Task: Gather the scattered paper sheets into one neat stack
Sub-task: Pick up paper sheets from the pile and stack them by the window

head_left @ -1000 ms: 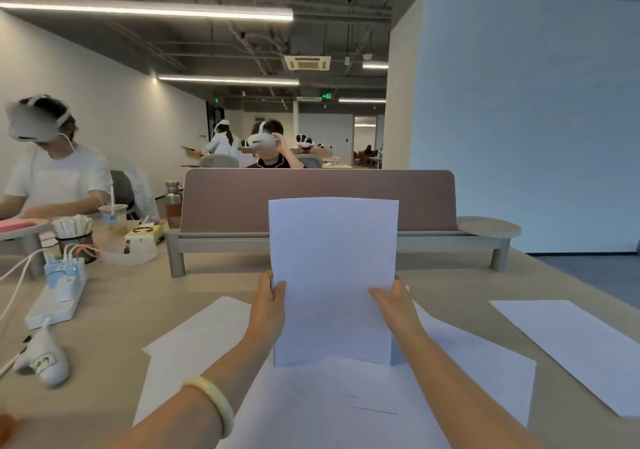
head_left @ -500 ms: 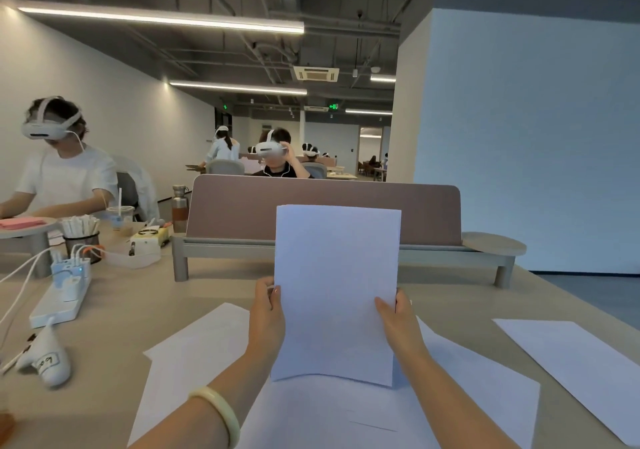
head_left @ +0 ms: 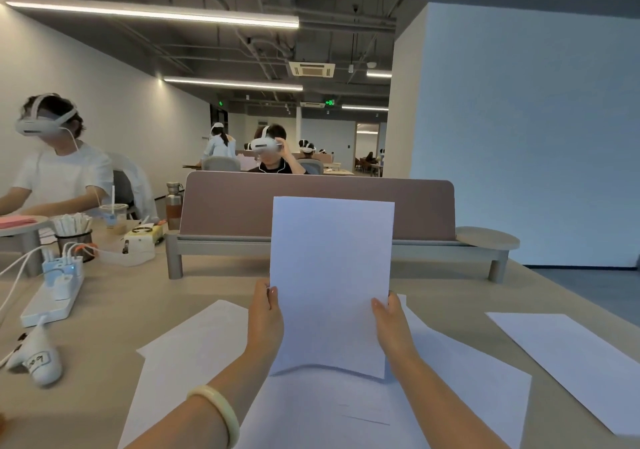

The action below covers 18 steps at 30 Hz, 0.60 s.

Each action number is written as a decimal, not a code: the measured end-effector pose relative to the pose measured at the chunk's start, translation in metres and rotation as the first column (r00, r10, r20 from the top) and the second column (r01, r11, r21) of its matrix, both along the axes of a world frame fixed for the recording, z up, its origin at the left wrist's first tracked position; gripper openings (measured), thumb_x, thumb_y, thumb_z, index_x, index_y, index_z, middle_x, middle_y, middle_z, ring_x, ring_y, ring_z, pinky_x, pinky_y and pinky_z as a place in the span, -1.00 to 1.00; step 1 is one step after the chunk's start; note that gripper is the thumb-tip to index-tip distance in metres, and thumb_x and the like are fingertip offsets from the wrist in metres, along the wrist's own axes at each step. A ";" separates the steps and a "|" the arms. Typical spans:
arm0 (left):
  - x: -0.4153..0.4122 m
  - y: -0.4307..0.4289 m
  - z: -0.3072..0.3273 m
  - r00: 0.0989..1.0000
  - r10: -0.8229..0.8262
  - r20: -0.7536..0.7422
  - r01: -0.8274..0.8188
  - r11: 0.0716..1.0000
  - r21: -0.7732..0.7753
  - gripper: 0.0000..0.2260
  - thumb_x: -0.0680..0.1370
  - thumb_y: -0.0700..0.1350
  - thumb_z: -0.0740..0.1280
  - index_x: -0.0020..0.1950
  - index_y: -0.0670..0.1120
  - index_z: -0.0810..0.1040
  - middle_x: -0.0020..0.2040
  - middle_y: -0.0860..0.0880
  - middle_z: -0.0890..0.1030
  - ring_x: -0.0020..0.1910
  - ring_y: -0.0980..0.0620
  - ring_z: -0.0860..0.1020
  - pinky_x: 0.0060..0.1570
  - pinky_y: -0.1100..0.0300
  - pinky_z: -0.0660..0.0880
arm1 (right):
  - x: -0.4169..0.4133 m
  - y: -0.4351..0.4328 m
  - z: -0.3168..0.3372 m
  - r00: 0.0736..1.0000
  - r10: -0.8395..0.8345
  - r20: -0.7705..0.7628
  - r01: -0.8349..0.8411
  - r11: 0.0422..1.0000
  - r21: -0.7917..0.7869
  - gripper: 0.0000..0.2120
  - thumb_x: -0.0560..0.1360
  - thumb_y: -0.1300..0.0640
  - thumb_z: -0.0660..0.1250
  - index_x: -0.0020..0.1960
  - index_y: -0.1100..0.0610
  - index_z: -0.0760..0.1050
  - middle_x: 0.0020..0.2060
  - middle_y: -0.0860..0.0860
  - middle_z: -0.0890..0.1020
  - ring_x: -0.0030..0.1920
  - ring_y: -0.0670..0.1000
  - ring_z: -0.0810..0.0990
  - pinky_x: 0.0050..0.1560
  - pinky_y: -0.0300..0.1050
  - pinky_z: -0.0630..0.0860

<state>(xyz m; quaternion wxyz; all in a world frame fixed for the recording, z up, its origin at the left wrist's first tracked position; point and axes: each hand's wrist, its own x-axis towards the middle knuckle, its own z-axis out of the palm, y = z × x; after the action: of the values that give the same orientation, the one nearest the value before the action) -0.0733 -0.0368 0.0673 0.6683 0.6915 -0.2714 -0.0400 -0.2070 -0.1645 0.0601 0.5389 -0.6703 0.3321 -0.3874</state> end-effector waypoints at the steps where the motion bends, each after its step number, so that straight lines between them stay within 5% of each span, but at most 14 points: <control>1: 0.000 0.000 0.001 1.000 -0.002 -0.003 0.002 1.000 -0.012 -0.88 0.66 -0.13 0.00 0.07 -0.09 0.31 -0.06 -0.06 0.50 -0.15 0.00 0.47 -0.21 0.17 0.38 | 0.000 0.001 0.002 1.000 0.009 0.027 -0.009 1.000 0.010 -0.81 0.61 0.18 0.07 0.22 0.07 0.32 0.04 0.01 0.51 0.02 0.03 0.48 0.04 -0.12 0.36; 11: -0.005 -0.005 -0.013 1.000 0.003 -0.011 -0.003 1.000 0.010 -0.89 0.67 -0.13 -0.01 0.05 -0.07 0.29 -0.16 0.02 0.48 -0.20 0.03 0.46 -0.27 0.21 0.37 | 0.001 0.006 -0.007 1.000 0.007 -0.011 -0.007 1.000 0.012 -0.84 0.57 0.26 0.09 0.10 0.06 0.30 -0.01 0.04 0.51 -0.07 0.03 0.46 -0.05 -0.12 0.33; 18: 0.004 -0.015 -0.033 0.994 0.064 -0.090 -0.059 0.996 0.062 -0.86 0.66 -0.13 0.05 -0.07 -0.03 0.33 -0.09 -0.06 0.55 -0.09 -0.06 0.53 0.02 0.07 0.43 | -0.001 0.008 -0.015 1.000 0.016 -0.009 -0.016 1.000 0.025 -0.79 0.57 0.29 0.10 0.11 0.02 0.23 0.01 0.01 0.46 -0.07 -0.02 0.43 -0.03 -0.14 0.35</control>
<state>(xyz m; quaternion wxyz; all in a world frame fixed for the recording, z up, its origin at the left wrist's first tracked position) -0.0690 -0.0516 0.0344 0.6602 0.7164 -0.2177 -0.0590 -0.2083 -0.1567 0.0448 0.5488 -0.6678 0.3339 -0.3760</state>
